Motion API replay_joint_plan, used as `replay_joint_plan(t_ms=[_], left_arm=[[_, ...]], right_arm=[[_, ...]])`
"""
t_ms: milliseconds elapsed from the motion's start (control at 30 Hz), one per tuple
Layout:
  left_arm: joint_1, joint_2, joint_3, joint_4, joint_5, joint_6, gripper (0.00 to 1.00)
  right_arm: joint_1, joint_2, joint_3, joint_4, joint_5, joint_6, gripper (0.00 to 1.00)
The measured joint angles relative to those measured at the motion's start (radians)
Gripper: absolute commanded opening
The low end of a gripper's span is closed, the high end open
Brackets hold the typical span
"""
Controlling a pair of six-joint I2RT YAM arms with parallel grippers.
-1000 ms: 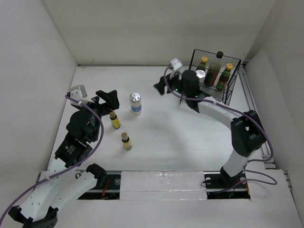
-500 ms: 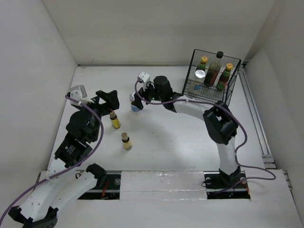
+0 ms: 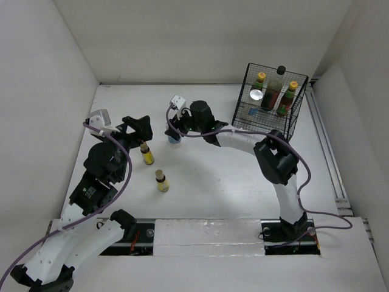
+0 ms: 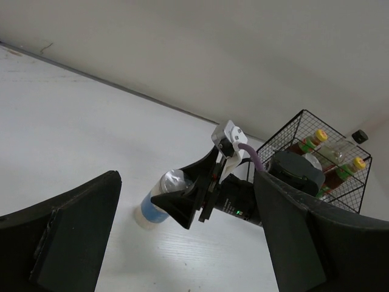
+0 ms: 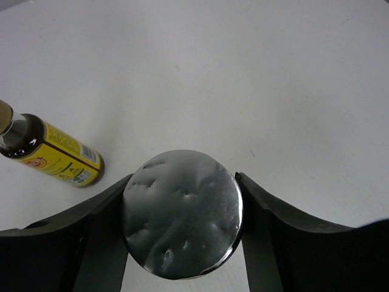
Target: Organize the condiment bottles
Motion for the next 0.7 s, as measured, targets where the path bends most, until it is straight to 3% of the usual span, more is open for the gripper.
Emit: replay_joint_plan(t_ms=[167, 367, 533, 700], left_arm=[[0.0, -0.003, 0.0, 0.0, 0.0, 0.0, 0.87], [0.0, -0.001, 0.0, 0.0, 0.001, 0.0, 0.87], [0.0, -0.001, 0.0, 0.0, 0.012, 0.0, 0.87], [0.0, -0.002, 0.0, 0.0, 0.019, 0.0, 0.87]], right_arm=[[0.0, -0.084, -0.103, 0.003, 0.046, 0.002, 0.56], [-0.039, -0.36, -0.332, -0.013, 0.107, 0.043, 0.54], [-0.215, -0.676, -0.441, 0.009, 0.18, 0.084, 0.54], [-0.381, -0.771, -0.447, 0.044, 0.273, 0.091, 0.53]])
